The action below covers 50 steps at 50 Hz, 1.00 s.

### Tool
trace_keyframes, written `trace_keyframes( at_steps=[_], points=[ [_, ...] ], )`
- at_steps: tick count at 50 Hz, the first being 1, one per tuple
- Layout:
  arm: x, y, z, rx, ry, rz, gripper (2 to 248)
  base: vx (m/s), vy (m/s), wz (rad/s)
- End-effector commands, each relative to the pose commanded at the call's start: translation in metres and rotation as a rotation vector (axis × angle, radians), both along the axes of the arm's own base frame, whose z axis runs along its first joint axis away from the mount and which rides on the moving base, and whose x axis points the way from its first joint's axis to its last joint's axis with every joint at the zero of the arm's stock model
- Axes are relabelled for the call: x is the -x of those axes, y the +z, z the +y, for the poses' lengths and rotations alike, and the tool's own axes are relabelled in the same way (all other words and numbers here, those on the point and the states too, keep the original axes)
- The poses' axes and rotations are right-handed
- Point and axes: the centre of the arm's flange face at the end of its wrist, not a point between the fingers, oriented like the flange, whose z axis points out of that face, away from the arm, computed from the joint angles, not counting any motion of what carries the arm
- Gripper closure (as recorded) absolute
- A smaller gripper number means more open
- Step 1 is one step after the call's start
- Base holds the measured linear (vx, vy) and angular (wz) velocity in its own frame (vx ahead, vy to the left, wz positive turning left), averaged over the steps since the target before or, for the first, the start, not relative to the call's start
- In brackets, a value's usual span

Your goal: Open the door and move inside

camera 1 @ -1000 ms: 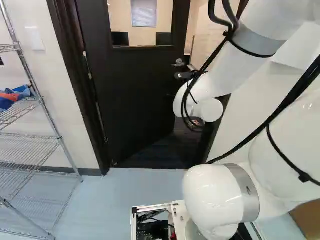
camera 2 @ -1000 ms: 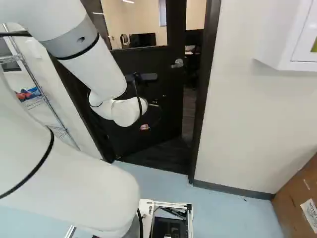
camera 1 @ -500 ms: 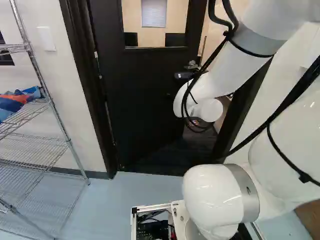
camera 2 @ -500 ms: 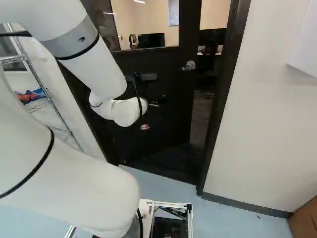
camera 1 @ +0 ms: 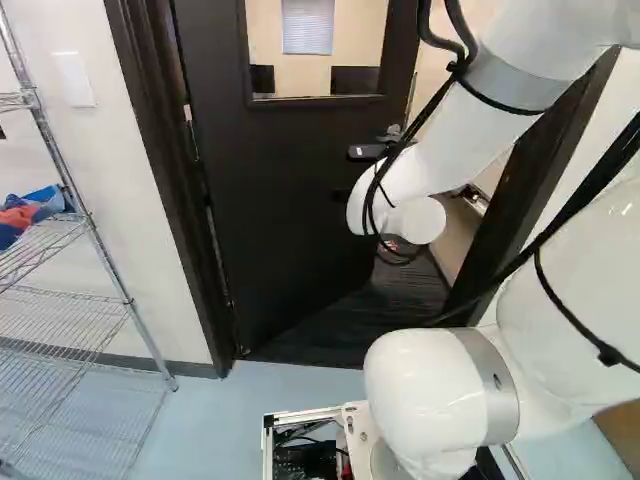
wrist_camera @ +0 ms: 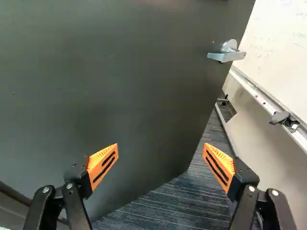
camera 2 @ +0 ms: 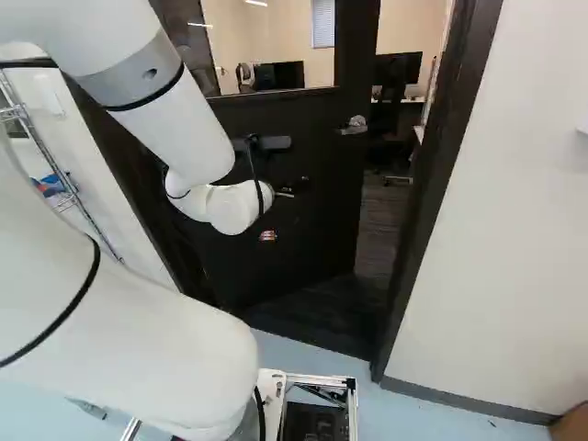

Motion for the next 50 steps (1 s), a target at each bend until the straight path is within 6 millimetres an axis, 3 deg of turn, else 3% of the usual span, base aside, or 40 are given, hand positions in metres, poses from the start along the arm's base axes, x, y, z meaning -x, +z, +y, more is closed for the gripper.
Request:
trace_keyframes(
  at_steps=[50],
  points=[
    [0.0,0.0,0.0,0.0,0.0,0.0,3,0.141,0.036,-0.015]
  ],
)
